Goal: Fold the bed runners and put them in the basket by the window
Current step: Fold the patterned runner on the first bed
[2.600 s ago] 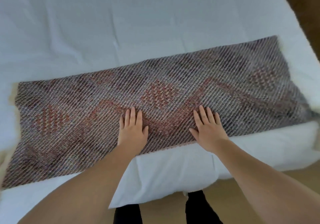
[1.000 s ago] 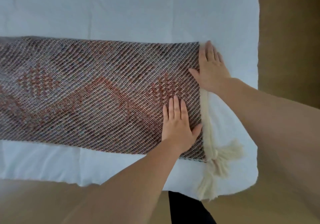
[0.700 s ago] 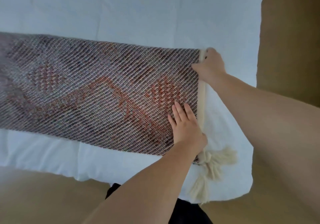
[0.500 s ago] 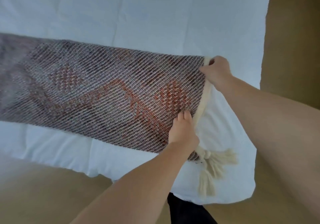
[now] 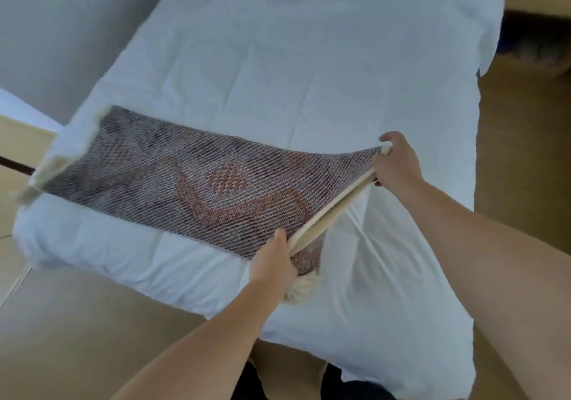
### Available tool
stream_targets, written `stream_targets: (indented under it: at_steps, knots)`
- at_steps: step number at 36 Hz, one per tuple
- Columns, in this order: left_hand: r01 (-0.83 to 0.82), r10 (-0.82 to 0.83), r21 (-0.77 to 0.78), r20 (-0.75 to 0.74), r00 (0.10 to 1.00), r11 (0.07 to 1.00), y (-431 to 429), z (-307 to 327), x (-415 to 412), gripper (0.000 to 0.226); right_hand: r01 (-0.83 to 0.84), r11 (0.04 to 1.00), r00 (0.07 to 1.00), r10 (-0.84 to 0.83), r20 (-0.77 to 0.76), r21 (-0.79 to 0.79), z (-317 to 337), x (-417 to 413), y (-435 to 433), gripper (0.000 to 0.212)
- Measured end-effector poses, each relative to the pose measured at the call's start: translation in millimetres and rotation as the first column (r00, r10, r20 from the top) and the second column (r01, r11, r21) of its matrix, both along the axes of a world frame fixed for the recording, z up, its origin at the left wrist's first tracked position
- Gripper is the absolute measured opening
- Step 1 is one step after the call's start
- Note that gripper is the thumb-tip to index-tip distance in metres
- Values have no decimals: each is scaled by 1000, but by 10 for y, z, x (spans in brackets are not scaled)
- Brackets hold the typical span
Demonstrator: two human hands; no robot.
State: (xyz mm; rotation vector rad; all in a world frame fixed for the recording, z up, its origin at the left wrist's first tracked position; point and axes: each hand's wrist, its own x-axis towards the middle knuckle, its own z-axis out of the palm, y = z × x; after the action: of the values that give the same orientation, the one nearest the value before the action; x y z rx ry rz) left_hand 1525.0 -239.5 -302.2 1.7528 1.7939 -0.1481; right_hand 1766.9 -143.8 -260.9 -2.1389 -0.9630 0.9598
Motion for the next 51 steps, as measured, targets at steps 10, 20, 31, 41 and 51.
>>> stream_targets:
  at_steps: [10, 20, 31, 41, 51]
  knots:
    - [-102, 87, 106, 133, 987, 989, 21, 751, -1441, 13, 136, 985, 984, -122, -134, 106, 847, -1189, -129, 18]
    - [-57, 23, 206, 163, 986, 977, 139, 1208, -2721, 12, 208, 959, 929, -131, -346, 195, 1342, -2252, -83, 12]
    - [-76, 27, 246, 195, 980, 966, 290, 1256, -3185, 7, -81, 966, 995, 91, -31, 247, 1396, -2551, 175, 18]
    - [-184, 157, 258, 123, 980, 948, 529, 1358, -3441, 14, -242, 929, 955, 177, 239, 280, 1417, -2817, 659, 21]
    - [-293, 262, 323, 136, 955, 900, 761, 1383, -3728, 20, -366, 883, 919, 292, 264, 295, 1468, -3166, 1130, 12]
